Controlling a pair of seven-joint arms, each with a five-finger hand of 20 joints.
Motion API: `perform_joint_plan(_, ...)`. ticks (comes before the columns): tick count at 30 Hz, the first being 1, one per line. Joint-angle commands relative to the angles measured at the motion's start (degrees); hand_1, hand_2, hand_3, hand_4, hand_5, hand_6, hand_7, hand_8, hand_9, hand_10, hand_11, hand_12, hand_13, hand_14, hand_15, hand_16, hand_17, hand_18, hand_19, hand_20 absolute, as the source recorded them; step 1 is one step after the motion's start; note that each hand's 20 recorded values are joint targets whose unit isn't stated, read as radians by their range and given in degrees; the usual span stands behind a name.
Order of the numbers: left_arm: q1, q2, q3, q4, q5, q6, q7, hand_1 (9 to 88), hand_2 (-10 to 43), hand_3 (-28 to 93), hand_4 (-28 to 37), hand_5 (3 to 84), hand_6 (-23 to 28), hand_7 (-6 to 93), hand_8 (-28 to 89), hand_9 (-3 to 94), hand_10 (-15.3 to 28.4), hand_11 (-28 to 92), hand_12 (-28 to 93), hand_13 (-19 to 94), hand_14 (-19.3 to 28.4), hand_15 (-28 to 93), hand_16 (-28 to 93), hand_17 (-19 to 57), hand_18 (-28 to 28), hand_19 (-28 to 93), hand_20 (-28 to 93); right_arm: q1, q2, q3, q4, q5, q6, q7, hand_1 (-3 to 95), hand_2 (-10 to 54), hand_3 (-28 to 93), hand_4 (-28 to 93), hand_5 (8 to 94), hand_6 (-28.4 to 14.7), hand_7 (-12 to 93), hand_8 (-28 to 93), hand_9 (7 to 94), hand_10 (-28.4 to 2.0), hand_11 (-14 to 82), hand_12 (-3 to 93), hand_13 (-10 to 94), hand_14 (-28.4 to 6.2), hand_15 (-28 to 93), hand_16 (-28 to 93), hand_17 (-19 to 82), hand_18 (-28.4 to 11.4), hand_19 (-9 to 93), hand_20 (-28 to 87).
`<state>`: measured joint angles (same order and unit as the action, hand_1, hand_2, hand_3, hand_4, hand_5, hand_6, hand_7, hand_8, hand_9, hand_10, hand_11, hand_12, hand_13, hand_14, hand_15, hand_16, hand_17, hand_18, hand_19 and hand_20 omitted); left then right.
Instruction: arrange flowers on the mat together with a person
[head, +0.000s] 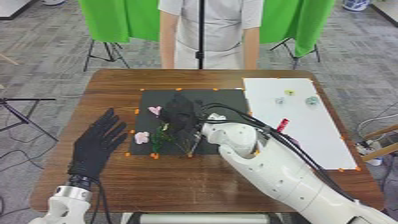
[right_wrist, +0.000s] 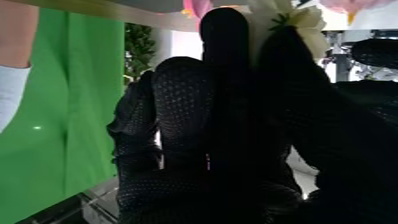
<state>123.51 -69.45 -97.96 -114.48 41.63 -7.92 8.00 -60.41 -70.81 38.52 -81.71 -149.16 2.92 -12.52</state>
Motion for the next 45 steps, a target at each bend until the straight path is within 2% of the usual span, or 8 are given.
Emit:
perform_joint_plan(1,0.0,-0.16,0.29,0.47,0.00,-0.41,-0.51,25.2,-3.0,69,-23.6,28.8,2.8,13.3,-8,20.3,9.9,11,19,18,12.3,14,7,-11.6,21.4,39,10,0.0,-0.4,0.8,-0.6,-0.6,-1.2,0.1,41.2,-9.5,80,-28,65.9,2.0,41,-4,76.9,-6.9,24.4,40.4,68,-6.3,73,24,27,-18.8,81,49)
perform_joint_plan(16,0.3,-0.36,0.08,0.32,0.12,-0.37,-0.40,25.2,-2.9,69,-23.5,28.8,2.8,13.3,-8,20.3,9.9,11,19,18,12.4,14,7,-11.7,21.4,39,10,-0.3,0.0,1.9,-2.2,-0.9,-4.7,-0.3,35.5,-9.5,83,-28,63.8,1.8,36,-4,71.4,-8.6,32.7,31.3,65,-7.0,74,24,25,-19.3,79,50)
perform_joint_plan(21,0.3,-0.45,0.06,0.35,0.09,-0.27,-0.40,25.2,-3.0,69,-23.5,28.8,2.8,13.3,-8,20.2,9.9,11,19,18,12.4,14,6,-11.7,21.4,39,10,-0.5,0.1,2.8,-3.6,-1.3,-8.5,-0.6,33.5,-9.5,84,-28,63.2,1.9,34,-6,68.9,-9.2,35.2,26.3,64,-7.4,74,24,25,-19.6,79,50)
perform_joint_plan(25,0.4,-0.44,-0.05,0.31,0.04,-0.14,-0.42,25.2,-3.0,69,-23.6,28.8,2.8,13.3,-8,20.2,9.8,11,19,18,12.4,14,6,-11.7,21.4,39,10,-0.7,0.4,3.2,-4.8,-1.0,-10.7,-0.7,30.3,-9.5,85,-28,63.3,2.1,32,-16,67.4,-9.5,33.6,25.2,63,-7.7,73,23,24,-19.7,78,50)
perform_joint_plan(34,0.8,-0.51,-0.12,0.15,-0.03,-0.07,-0.32,25.1,-2.9,69,-23.7,28.8,2.8,13.4,-8,20.3,9.9,11,19,18,12.4,14,7,-11.7,21.4,39,10,-1.1,0.8,3.4,-6.1,0.6,-11.6,-0.4,27.8,-8.3,85,-27,63.6,1.9,27,-17,67.1,-9.8,28.7,23.2,62,-8.6,72,23,23,-20.2,77,50)
perform_joint_plan(38,1.2,-0.46,0.00,-0.20,-0.11,0.13,-0.08,25.2,-3.0,69,-23.7,28.8,2.8,13.4,-8,20.3,9.9,11,19,18,12.4,14,6,-11.7,21.4,39,10,-1.5,1.1,3.4,-6.6,1.6,-11.2,0.0,25.0,-1.5,85,-26,65.3,1.9,25,-16,67.7,-10.4,27.3,22.7,62,-9.4,72,23,23,-20.6,76,50)
perform_joint_plan(42,0.9,-0.39,0.00,0.07,-0.08,0.09,-0.15,25.1,-3.0,69,-23.8,28.8,2.8,13.3,-8,20.3,9.9,11,19,18,12.4,14,6,-11.7,21.4,39,10,-1.2,1.2,3.3,-6.5,2.6,-10.9,0.4,22.1,5.8,83,-26,67.2,1.7,24,-15,68.5,-11.4,26.0,22.3,62,-10.3,71,23,23,-20.9,76,51)
perform_joint_plan(45,0.7,-0.40,0.02,0.17,-0.14,0.15,-0.18,25.1,-3.0,69,-23.8,28.9,2.8,13.4,-8,20.4,9.9,11,19,18,12.4,14,6,-11.7,21.4,39,10,-1.0,1.1,3.1,-6.1,2.9,-9.7,0.5,21.9,7.5,82,-26,69.7,2.3,24,-15,69.3,-11.9,25.3,22.1,62,-10.6,71,22,23,-21.1,76,51)
